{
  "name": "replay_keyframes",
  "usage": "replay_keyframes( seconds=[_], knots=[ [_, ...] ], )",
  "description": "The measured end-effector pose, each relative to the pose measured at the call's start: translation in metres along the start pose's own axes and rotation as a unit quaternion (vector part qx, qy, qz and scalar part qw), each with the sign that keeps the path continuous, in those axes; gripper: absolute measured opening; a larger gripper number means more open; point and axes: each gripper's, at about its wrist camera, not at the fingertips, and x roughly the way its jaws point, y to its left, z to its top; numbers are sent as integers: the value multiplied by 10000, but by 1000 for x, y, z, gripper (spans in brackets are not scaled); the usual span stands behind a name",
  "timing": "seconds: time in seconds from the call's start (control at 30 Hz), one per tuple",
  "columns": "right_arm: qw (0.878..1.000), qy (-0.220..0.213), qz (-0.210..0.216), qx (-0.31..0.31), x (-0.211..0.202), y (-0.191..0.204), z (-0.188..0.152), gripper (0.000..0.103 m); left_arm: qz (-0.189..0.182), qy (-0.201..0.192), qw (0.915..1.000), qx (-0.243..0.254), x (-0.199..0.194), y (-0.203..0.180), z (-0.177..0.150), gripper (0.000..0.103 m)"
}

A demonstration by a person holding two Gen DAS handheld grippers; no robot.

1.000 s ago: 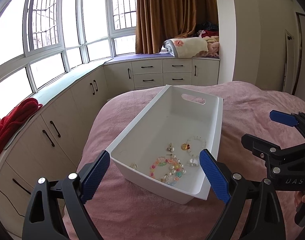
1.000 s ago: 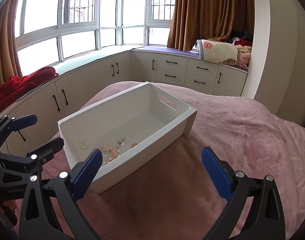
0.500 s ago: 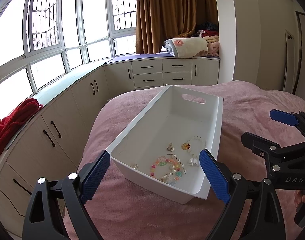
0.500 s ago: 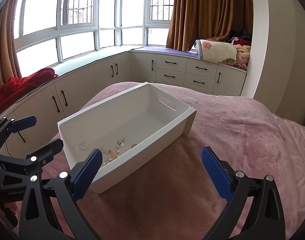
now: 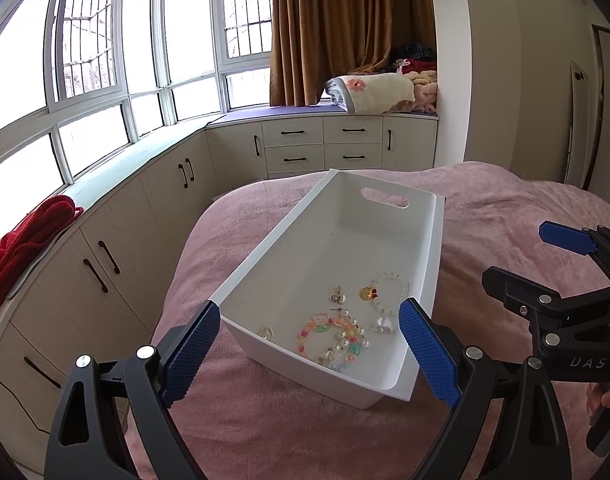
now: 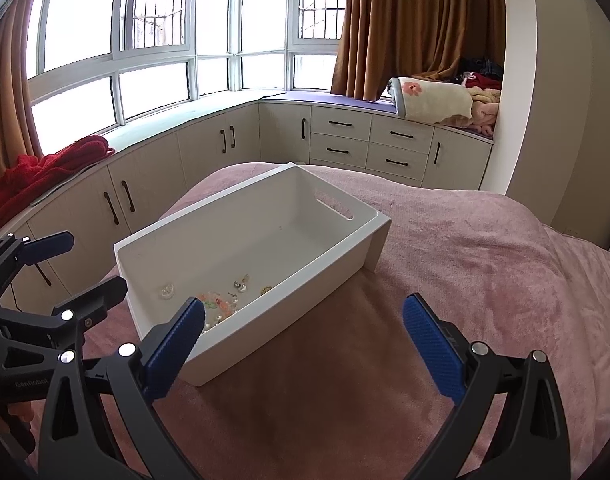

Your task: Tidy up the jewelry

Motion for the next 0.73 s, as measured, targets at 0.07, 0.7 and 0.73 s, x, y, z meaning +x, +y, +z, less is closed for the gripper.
replay_keyframes(
  seconds=[0.07, 0.7, 0.73],
  knots=[
    [10000, 18, 2, 11, 1, -1, -1, 98, -12, -12, 10000, 3, -1, -1, 0, 92],
    [10000, 18, -29, -18, -1, 0, 0, 98, -24, -119, 9999, 46, -3, -8, 2, 92],
    [10000, 15, -39, -19, -1, 0, 1, 98, -1, -129, 9999, 76, -3, -9, 2, 92]
  ],
)
